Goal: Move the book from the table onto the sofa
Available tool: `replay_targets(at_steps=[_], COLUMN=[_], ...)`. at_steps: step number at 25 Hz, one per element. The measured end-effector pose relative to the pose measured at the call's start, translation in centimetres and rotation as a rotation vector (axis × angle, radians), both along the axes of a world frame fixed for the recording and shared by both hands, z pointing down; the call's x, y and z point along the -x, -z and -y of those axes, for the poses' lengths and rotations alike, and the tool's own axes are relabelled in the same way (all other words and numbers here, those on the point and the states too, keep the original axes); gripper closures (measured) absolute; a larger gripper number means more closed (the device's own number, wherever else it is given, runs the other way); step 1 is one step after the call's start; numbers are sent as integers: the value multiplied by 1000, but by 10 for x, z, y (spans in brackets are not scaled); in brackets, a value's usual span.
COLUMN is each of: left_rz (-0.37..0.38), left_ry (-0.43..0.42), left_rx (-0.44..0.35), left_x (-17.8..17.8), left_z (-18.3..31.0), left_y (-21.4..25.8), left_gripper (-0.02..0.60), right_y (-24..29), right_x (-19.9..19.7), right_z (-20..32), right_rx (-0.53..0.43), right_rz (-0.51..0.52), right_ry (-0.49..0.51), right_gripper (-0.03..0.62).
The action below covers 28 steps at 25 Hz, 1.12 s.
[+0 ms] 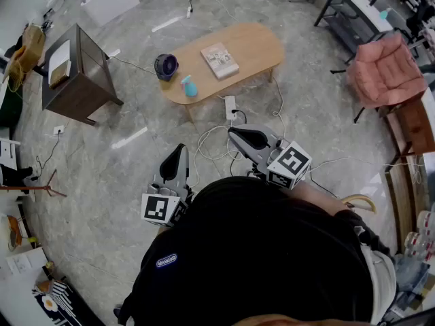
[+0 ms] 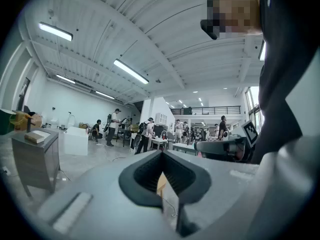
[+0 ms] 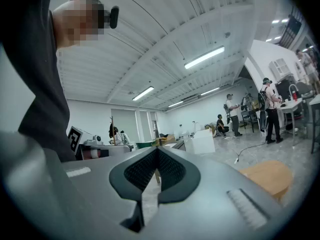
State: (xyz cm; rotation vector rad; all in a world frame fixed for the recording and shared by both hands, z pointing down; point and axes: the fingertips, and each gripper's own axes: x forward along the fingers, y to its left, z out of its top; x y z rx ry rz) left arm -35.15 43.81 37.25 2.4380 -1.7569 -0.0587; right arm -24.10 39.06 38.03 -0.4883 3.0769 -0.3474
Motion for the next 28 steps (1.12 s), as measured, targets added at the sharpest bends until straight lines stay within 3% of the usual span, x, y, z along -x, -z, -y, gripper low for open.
replay_targets(at_steps=[9,13,14,15,16,17,19,24,28], left_rz=[-18,6,8,10,11,5,-15,-29,-29], left_ry=[-46,-94,-112,-128,-140,-149,-166,-159,-166], left_rx=[4,6,7,8,10,12,15,23,23], left_x=[22,28,27,26,26,28,34,54,56], left_z=[-17,-21,-21,-21,-22,-22,-24,-26,-21], left_y=[-6,-25,-27,-28,-29,-29,-26,-31,-38], left_gripper=[578,577,544,504,483,467,424,316,231], right_y=[-4,-12,-13,-13,-13,-12,-11,-10,-14], right_x=[23,30,31,33,36,39,46,58,58], right_z=[-22,-28,-29,-31,-33,-34,-36,-45,-46], right_rx=[28,50,54,58,61,62,62,66,61], right_rz=[21,16,16,18,21,24,30,37,7], right_ry=[-20,-41,-44,-46,-49,-54,-72,-97,-119], right_gripper=[566,565,565,524,412,353,282,135,75])
